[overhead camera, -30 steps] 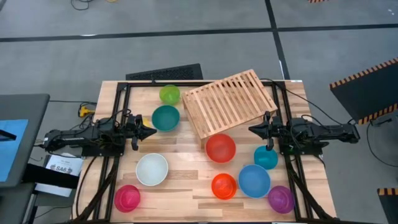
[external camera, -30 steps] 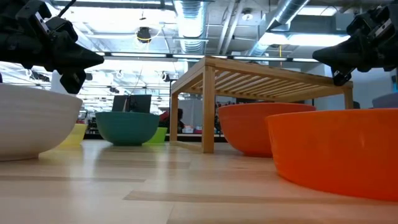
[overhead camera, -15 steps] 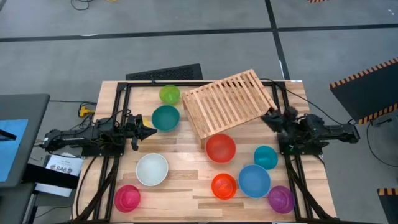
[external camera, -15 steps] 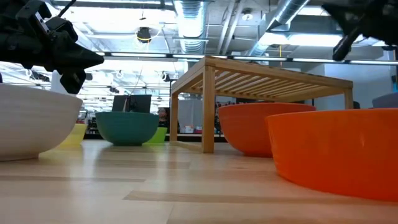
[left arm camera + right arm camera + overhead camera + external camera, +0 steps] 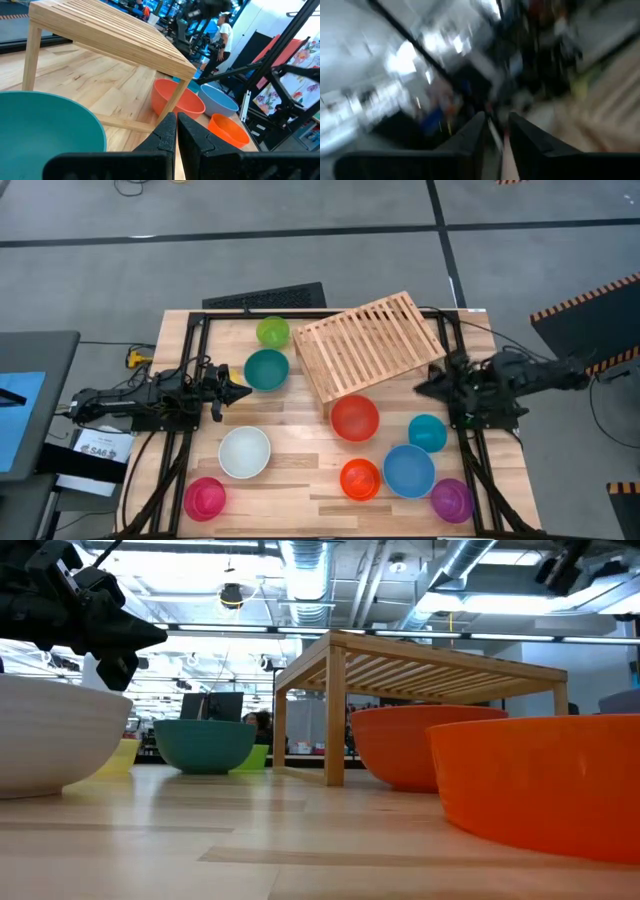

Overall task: Place and stack bowls onto a shelf
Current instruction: Put the large blue bowl on the shelf

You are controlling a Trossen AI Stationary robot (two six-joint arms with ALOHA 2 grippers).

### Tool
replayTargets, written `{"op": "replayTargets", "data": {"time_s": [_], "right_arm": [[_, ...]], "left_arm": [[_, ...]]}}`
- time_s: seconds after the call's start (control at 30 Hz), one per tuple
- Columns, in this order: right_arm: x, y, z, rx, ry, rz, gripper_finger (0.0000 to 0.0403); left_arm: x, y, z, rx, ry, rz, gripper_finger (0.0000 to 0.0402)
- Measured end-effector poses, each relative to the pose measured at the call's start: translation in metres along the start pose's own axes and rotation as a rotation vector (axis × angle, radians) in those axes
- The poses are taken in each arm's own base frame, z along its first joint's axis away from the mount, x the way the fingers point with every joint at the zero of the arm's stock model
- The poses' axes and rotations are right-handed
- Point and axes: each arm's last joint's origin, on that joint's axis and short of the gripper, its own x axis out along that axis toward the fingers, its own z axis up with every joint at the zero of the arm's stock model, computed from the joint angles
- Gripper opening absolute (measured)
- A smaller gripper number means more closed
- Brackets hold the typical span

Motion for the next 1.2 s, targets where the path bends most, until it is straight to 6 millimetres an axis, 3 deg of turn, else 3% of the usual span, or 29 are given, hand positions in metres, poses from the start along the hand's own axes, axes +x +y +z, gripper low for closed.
{"op": "replayTargets", "data": {"time_s": [0.1,0.23,0.4,0.53,0.6,0.87,1.2], "right_arm": [[0.010,0.009,-0.007,0.108,0.300,-0.068,0.0165],[0.018,0.017,-0.030,0.345,0.667,-0.161,0.0195],[0.013,0.016,-0.066,0.502,0.908,-0.464,0.0199],[0.003,0.010,-0.087,0.569,0.932,-0.812,0.0192],[0.004,0.009,-0.094,0.583,0.903,-0.905,0.0189],[0.020,0.010,-0.118,0.644,0.816,-1.042,0.0187],[0.044,0.007,-0.143,0.642,0.804,-1.062,0.0187]], "left_arm": [[0.000,0.000,0.000,0.000,0.000,0.000,0.0000],[0.000,0.000,0.000,0.000,0.000,0.000,0.0000],[0.000,0.000,0.000,0.000,0.000,0.000,0.0000],[0.000,0.000,0.000,0.000,0.000,0.000,0.0000],[0.000,0.000,0.000,0.000,0.000,0.000,0.0000],[0.000,0.000,0.000,0.000,0.000,0.000,0.0000],[0.000,0.000,0.000,0.000,0.000,0.000,0.0000]]}}
